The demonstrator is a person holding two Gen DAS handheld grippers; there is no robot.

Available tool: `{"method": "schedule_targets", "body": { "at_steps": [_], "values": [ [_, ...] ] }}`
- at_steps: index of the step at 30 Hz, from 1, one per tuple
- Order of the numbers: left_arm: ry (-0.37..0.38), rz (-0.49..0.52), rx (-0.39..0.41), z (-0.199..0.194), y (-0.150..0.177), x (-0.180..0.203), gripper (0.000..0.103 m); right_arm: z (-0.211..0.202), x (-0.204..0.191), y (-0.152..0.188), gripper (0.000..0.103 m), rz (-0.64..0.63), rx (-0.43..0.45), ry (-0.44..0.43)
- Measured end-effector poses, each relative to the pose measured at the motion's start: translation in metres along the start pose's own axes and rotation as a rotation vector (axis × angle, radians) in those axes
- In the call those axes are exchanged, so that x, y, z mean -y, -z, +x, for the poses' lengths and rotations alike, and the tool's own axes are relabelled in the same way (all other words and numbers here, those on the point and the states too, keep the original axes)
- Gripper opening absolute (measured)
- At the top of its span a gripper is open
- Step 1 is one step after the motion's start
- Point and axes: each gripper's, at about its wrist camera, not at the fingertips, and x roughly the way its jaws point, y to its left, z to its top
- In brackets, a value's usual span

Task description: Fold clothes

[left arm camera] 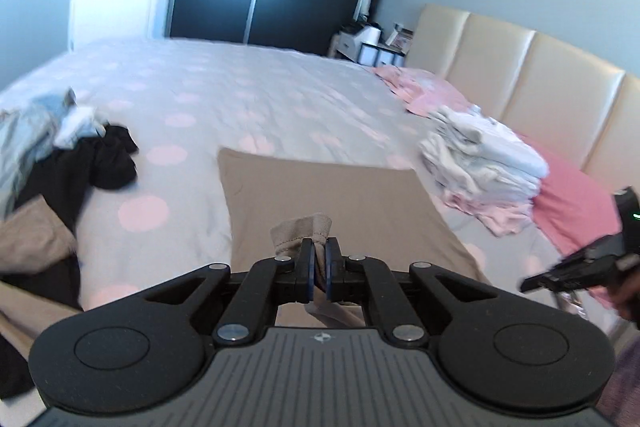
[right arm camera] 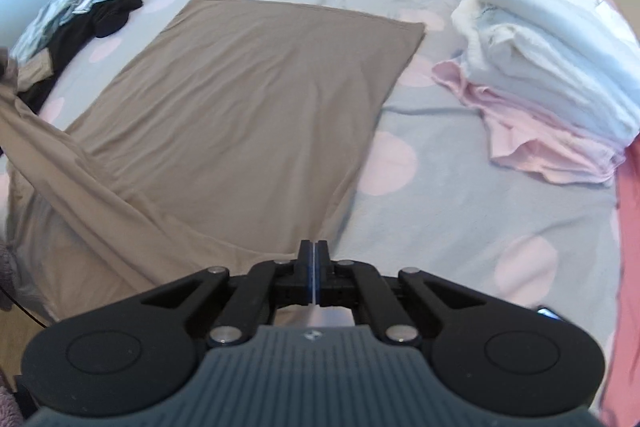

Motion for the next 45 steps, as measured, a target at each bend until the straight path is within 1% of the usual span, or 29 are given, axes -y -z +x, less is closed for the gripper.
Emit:
{"method": "schedule_targets", "body": {
  "at_steps": [2, 6, 8, 10, 11, 13, 14, 15, 16, 18, 20, 22, 24, 27, 29, 31, 33, 35, 38, 39, 40, 41, 42, 45],
  "values": [
    [0.008, -0.004, -0.070, -0.001, 0.009, -0.003, 0.003, 0.002, -0.004, 0.002, 0.002, -0.017, -0.013, -0.030],
    [0.016, -0.025, -0.234, 0.005, 0.036, -0.009, 0.003, 0.007, -0.015, 0.005, 0.006, -0.047, -0.035, -0.096],
    [-0.001, -0.021, -0.304, 0.009, 0.050, -0.009, 0.003, 0.011, -0.021, 0.007, 0.006, -0.057, -0.056, -0.131],
    [-0.040, 0.009, -0.368, 0.013, 0.062, -0.009, 0.003, 0.017, -0.029, 0.010, 0.006, -0.086, -0.088, -0.135],
    [-0.063, 0.022, -0.398, 0.015, 0.067, -0.010, 0.004, 0.021, -0.032, 0.012, 0.008, -0.097, -0.116, -0.141],
    [-0.098, 0.033, -0.449, 0.016, 0.076, -0.014, 0.004, 0.029, -0.038, 0.017, 0.023, -0.120, -0.171, -0.153],
    [-0.113, 0.035, -0.466, 0.016, 0.080, -0.016, 0.005, 0.031, -0.041, 0.020, 0.033, -0.131, -0.197, -0.156],
    [-0.122, 0.036, -0.486, 0.016, 0.082, -0.018, 0.007, 0.033, -0.043, 0.023, 0.033, -0.142, -0.223, -0.159],
    [-0.129, 0.036, -0.507, 0.016, 0.083, -0.019, 0.015, 0.033, -0.046, 0.027, 0.033, -0.160, -0.245, -0.155],
    [-0.153, 0.043, -0.552, 0.016, 0.087, -0.019, 0.022, 0.032, -0.051, 0.034, 0.033, -0.197, -0.290, -0.148],
    [-0.188, 0.072, -0.580, 0.015, 0.090, -0.016, 0.026, 0.029, -0.055, 0.040, 0.033, -0.218, -0.323, -0.146],
    [-0.205, 0.092, -0.571, 0.012, 0.089, -0.013, 0.029, 0.026, -0.056, 0.044, 0.033, -0.227, -0.342, -0.151],
    [-0.186, 0.092, -0.533, 0.005, 0.083, -0.010, 0.030, 0.021, -0.057, 0.043, 0.033, -0.231, -0.328, -0.150],
    [-0.170, 0.095, -0.475, -0.001, 0.074, -0.006, 0.037, 0.012, -0.056, 0.038, 0.033, -0.211, -0.275, -0.145],
    [-0.158, 0.108, -0.451, 0.001, 0.070, -0.004, 0.038, 0.007, -0.057, 0.035, 0.033, -0.190, -0.235, -0.140],
    [-0.165, 0.128, -0.441, 0.008, 0.066, -0.002, 0.038, 0.002, -0.058, 0.031, 0.033, -0.174, -0.196, -0.133],
    [-0.172, 0.159, -0.446, 0.017, 0.063, -0.002, 0.038, 0.001, -0.062, 0.027, 0.033, -0.179, -0.162, -0.111],
    [-0.160, 0.178, -0.481, 0.026, 0.066, -0.003, 0.038, 0.002, -0.060, 0.023, 0.033, -0.179, -0.137, -0.076],
    [-0.122, 0.185, -0.532, 0.037, 0.074, -0.004, 0.038, 0.005, -0.040, 0.011, 0.033, -0.120, -0.103, -0.026],
    [-0.114, 0.192, -0.542, 0.040, 0.077, -0.004, 0.035, 0.007, -0.034, 0.009, 0.033, -0.090, -0.092, -0.015],
    [-0.109, 0.194, -0.549, 0.042, 0.078, -0.004, 0.027, 0.010, -0.028, 0.006, 0.033, -0.060, -0.080, -0.007],
    [-0.104, 0.195, -0.555, 0.043, 0.080, -0.004, 0.023, 0.013, -0.022, 0.004, 0.033, -0.024, -0.072, 0.000],
    [-0.098, 0.188, -0.557, 0.044, 0.080, -0.004, 0.015, 0.017, -0.017, 0.002, 0.033, 0.016, -0.067, 0.006],
    [-0.077, 0.145, -0.518, 0.039, 0.075, -0.008, 0.008, 0.027, -0.001, -0.005, 0.033, 0.131, -0.058, 0.004]
  ]
}}
